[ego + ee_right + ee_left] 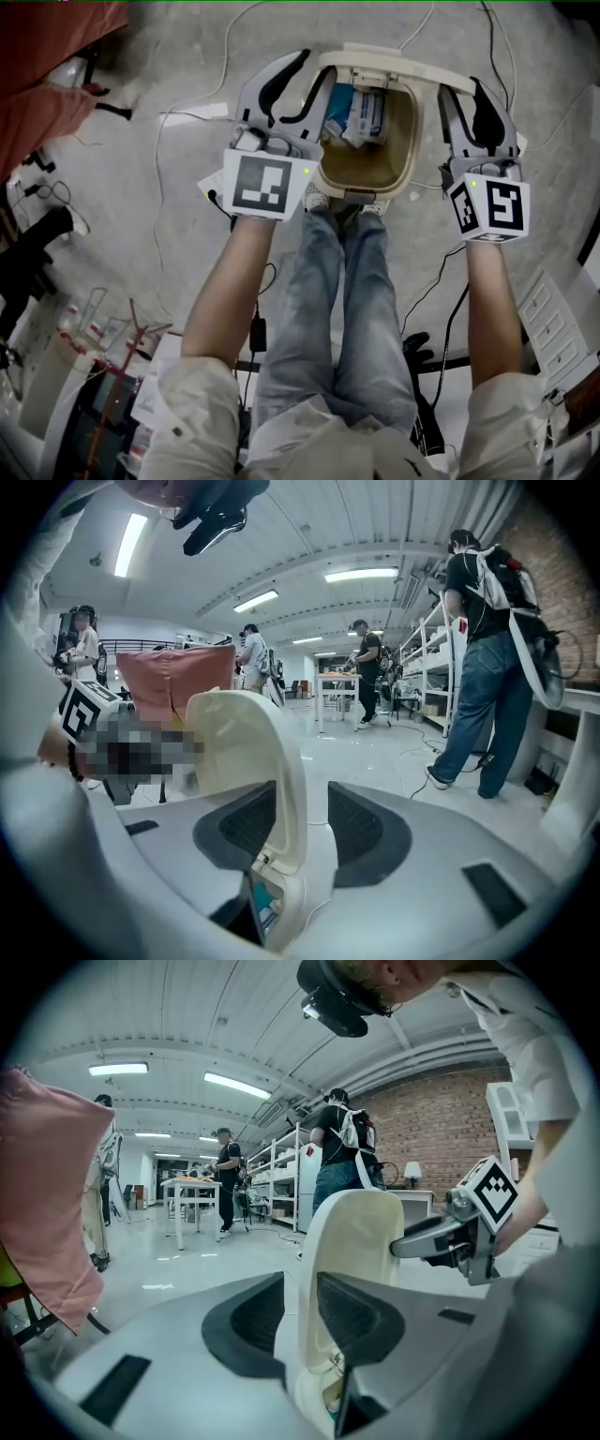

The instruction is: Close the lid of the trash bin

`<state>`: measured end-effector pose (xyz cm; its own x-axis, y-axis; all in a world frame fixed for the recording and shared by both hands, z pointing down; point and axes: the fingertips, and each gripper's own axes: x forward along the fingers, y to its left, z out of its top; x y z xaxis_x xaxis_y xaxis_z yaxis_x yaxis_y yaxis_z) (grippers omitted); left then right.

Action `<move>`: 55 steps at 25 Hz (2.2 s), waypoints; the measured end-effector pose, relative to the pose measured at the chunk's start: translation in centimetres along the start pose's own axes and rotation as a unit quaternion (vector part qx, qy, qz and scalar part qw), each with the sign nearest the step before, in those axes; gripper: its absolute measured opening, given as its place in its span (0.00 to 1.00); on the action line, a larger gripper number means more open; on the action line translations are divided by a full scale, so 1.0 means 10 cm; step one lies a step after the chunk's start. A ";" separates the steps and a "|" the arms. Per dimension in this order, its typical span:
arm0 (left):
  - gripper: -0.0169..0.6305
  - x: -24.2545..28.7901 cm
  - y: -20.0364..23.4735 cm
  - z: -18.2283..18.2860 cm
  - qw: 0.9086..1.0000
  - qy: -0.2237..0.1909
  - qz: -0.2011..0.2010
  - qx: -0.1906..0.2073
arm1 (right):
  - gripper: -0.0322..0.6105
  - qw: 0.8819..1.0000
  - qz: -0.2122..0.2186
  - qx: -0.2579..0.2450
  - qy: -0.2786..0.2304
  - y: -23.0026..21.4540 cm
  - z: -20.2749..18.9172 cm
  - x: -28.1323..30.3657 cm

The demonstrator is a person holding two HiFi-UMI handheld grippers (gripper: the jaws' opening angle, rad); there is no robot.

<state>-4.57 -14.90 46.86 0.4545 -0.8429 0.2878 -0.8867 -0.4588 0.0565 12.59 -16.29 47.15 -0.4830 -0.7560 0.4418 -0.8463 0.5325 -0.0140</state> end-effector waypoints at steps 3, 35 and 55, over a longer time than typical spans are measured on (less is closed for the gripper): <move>0.20 0.02 0.00 0.00 1.000 -0.002 0.001 0.000 | 0.33 1.000 -0.004 -0.004 0.000 -0.01 0.00 0.02; 0.11 0.05 -0.05 0.01 0.998 0.003 -0.011 0.056 | 0.19 0.999 0.010 -0.037 0.006 0.06 -0.01 0.03; 0.11 -0.18 -0.23 -0.10 0.987 0.033 -0.080 0.137 | 0.18 0.998 0.028 -0.062 0.020 0.21 -0.13 -0.19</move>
<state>-3.45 -12.07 47.12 0.5732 -0.7370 0.3582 -0.7432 -0.6516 -0.1515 12.01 -13.30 47.43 -0.5167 -0.7101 0.4782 -0.7836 0.6173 0.0701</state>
